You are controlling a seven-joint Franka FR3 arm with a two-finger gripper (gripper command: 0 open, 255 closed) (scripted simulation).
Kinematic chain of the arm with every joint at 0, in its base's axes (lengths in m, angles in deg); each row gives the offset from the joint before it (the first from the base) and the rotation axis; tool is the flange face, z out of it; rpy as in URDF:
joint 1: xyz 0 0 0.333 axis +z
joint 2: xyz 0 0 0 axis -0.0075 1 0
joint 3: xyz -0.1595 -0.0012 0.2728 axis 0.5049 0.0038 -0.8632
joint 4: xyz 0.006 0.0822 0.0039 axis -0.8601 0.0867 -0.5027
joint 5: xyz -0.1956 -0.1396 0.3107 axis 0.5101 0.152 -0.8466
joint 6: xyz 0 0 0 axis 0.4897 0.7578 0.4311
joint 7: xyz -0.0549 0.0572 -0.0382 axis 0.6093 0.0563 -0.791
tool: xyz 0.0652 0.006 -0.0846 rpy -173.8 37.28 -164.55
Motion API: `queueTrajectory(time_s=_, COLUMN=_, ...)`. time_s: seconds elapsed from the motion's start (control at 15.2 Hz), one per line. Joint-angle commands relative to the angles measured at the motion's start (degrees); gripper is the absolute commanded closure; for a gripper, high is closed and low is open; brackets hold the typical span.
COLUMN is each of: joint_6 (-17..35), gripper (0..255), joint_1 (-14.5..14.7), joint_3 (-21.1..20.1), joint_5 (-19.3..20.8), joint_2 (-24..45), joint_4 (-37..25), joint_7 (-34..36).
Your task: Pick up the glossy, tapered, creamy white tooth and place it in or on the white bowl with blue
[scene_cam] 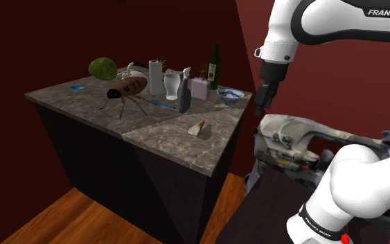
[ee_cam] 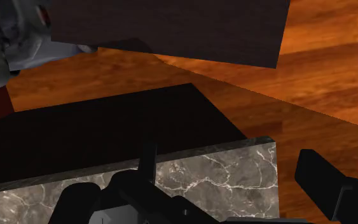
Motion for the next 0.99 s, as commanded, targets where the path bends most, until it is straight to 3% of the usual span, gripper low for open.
queueTrajectory(time_s=0.0, joint_6=0.0, gripper=0, joint_1=0.0, joint_3=0.0, joint_5=0.0, joint_2=0.0, joint_4=0.0, joint_7=0.0)
queueTrajectory(time_s=0.46, joint_6=12.09, gripper=0, joint_1=-4.36, joint_3=-7.2, joint_5=-5.47, joint_2=10.96, joint_4=-0.54, joint_7=21.41)
queueTrajectory(time_s=0.92, joint_6=23.13, gripper=0, joint_1=-8.88, joint_3=-12.26, joint_5=-6.85, joint_2=24.47, joint_4=-5.04, joint_7=41.94)
